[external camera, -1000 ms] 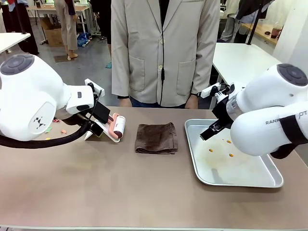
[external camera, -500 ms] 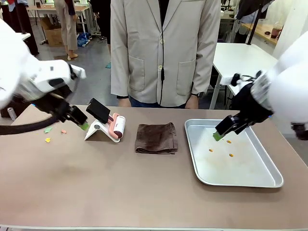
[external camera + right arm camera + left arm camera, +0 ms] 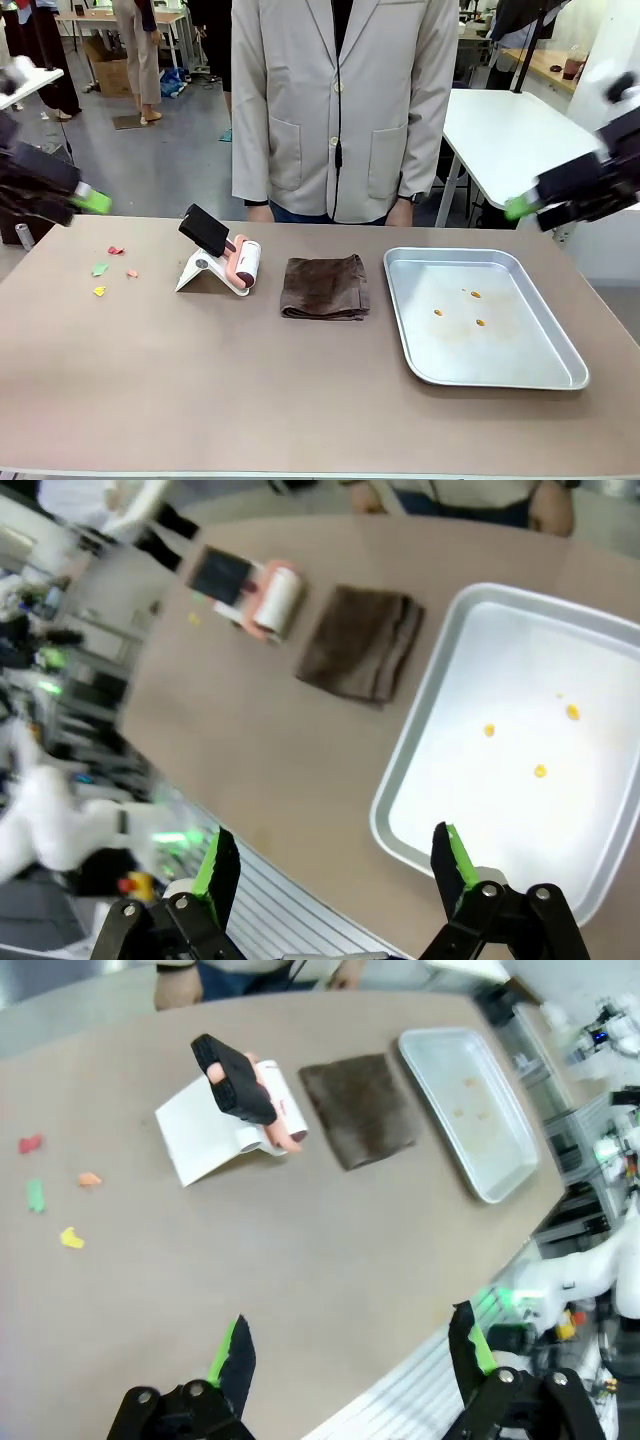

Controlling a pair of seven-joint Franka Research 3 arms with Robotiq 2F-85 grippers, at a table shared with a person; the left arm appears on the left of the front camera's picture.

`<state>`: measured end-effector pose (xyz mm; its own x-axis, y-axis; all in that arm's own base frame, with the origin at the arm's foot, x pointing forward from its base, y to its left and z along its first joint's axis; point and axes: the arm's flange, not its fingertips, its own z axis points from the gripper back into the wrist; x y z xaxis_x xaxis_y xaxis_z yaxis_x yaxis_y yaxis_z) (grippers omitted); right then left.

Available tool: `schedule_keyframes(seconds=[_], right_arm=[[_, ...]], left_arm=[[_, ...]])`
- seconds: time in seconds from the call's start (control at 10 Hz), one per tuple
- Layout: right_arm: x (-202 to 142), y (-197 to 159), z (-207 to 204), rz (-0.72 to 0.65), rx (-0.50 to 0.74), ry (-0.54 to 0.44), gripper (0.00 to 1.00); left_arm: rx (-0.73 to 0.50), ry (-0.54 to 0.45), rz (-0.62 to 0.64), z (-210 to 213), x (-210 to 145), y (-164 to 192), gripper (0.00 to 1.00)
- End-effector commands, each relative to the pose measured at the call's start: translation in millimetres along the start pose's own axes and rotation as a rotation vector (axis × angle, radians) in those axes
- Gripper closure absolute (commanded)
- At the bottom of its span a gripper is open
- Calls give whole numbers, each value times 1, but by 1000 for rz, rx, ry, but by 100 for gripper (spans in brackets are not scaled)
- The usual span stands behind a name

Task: Clean the surface of the table.
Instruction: Hold the Lint Roller with your left hand and the towel with your right hand.

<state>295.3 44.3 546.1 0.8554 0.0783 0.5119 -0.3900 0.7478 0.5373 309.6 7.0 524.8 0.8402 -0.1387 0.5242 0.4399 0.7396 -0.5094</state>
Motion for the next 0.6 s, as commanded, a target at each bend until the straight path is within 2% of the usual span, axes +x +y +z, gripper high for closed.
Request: schedule_keyframes(seconds=[0.0,0.2,0.5], right_arm=[[-64,-64,18,-109,200,-117,0],[-67,-112,41,-233,278,-195,0],[-78,-172,50,-393,386,-259,0]], left_arm=[[-194,-90,72,34,-25,48,0],[-334,-180,72,60,-47,77,0],[-382,-311,204,69,-81,116,0]])
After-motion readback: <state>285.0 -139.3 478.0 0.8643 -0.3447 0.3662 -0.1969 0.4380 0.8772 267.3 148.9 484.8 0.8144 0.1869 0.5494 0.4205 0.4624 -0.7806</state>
